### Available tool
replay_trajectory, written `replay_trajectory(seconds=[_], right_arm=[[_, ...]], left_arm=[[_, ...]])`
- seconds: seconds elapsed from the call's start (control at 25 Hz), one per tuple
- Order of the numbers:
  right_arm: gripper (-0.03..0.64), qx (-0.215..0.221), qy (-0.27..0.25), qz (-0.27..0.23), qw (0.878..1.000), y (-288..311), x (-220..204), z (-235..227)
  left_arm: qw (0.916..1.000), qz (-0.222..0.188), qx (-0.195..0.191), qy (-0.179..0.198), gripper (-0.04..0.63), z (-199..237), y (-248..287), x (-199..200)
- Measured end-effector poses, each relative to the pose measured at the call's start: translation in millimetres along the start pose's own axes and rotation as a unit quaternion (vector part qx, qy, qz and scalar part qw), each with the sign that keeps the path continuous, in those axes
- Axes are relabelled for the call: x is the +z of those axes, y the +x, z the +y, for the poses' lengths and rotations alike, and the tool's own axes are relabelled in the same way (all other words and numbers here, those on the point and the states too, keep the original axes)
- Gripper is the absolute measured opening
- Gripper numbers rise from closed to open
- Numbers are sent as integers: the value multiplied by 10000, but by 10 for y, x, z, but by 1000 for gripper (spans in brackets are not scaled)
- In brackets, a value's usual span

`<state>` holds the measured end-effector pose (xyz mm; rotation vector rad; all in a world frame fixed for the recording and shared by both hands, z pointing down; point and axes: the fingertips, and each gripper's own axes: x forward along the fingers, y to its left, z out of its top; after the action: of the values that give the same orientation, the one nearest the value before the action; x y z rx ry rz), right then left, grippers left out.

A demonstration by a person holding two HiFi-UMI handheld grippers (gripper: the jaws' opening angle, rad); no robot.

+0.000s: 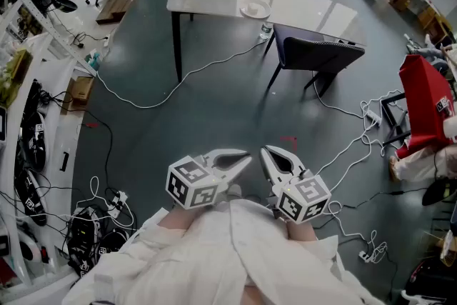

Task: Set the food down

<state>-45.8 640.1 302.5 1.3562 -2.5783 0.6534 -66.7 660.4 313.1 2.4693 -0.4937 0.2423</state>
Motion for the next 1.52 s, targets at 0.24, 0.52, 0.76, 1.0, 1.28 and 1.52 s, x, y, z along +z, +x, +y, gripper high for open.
replay_trajectory(seconds=[0.24,0.52,0.76,1.0,1.28,1.52], right_arm=[[3,-31,-91,-1,10000,-49,-5,-9],[3,-158,26,-102,9998,-107,18,-108],[3,-211,78,-132,9997,-163,14,-205],[3,174,534,-650,9963,-185,183,-236],[4,242,611,-361,9972,-252,13,-356],[5,128,796,-80,9967,-340,-239,-475]], left_arm=[[9999,-34,-35,-143,32,-6,-14,-41],[9999,66,-101,-86,32,-25,46,-34],[9999,60,-97,-73,32,-59,103,-28],[9999,-32,-43,-98,32,-71,156,29],[9985,-170,-9,-518,32,-143,292,-54],[9932,-112,-178,-1145,32,-178,421,-233]])
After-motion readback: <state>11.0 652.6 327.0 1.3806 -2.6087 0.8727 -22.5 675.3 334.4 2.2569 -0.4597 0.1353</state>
